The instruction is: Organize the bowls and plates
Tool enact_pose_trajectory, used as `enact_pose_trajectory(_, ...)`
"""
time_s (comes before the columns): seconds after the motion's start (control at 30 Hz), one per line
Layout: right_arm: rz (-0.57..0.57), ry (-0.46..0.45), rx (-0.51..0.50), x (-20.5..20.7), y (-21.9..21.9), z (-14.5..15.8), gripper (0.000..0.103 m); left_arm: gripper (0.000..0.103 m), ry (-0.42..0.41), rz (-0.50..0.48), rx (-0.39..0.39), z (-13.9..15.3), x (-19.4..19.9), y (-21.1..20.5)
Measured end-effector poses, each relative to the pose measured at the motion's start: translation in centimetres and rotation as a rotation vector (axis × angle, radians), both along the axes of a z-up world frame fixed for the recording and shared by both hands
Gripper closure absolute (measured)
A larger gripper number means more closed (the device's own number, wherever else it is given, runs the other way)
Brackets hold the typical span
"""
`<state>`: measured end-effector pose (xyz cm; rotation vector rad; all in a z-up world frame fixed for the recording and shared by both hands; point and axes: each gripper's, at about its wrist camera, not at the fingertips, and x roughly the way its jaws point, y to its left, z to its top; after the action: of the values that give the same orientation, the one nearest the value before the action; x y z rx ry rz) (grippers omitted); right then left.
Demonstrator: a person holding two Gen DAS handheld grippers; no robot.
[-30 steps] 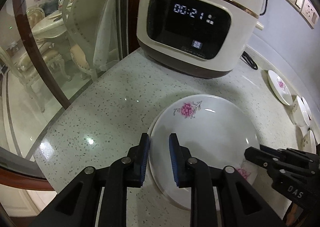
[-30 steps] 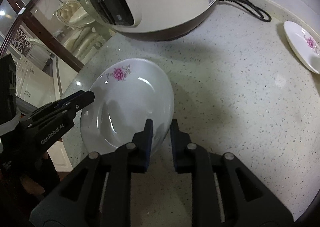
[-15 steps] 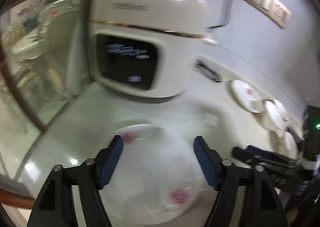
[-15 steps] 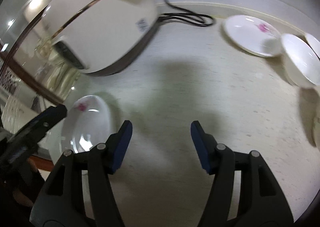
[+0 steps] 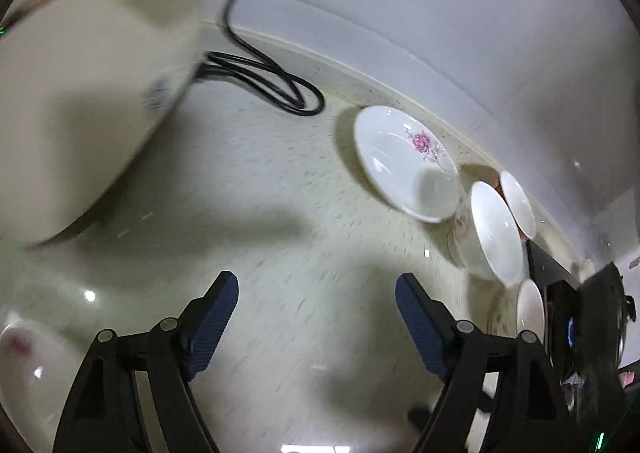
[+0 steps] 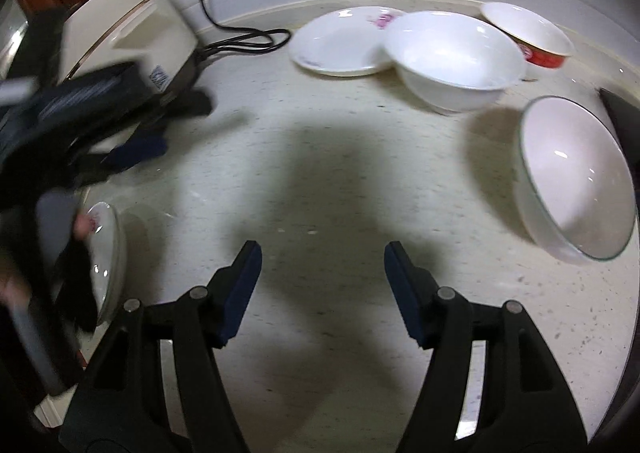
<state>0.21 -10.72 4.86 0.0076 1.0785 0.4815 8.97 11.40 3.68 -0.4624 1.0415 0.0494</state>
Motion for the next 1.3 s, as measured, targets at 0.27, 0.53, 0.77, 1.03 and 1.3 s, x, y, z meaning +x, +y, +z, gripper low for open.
enact_pose_trajectory(0.27, 0.003, 0.005, 0.002, 0.7, -1.7, -0.7, 0.032, 0.021, -0.019, -0.019, 0.008, -1.7, 7.4, -2.8)
enact_pose_trajectory(0.53, 0.015, 0.009, 0.018, 1.4, -2.8, -0.9, 0.031, 0.024, 0.02, 0.064, 0.011, -3.4, 12.7, -2.4)
enact_pose_trajectory(0.77, -0.007, 0.028, 0.038, 1.9, -3.8, -1.3, 0.031, 0.079, 0.025, -0.003, 0.178, -3.7, 14.6, -3.8)
enact_pose_trajectory(1.03, -0.007, 0.025, 0.04, 1.9, -3.9, -0.9, 0.031, 0.085, 0.01, -0.005, 0.149, -3.7, 11.8, -3.3)
enact_pose_trajectory(1.3, -0.016, 0.019, 0.044, 1.2, -4.1, -0.3, 0.031, 0.083, 0.021, -0.026, 0.13, -3.7, 4.9, -3.0)
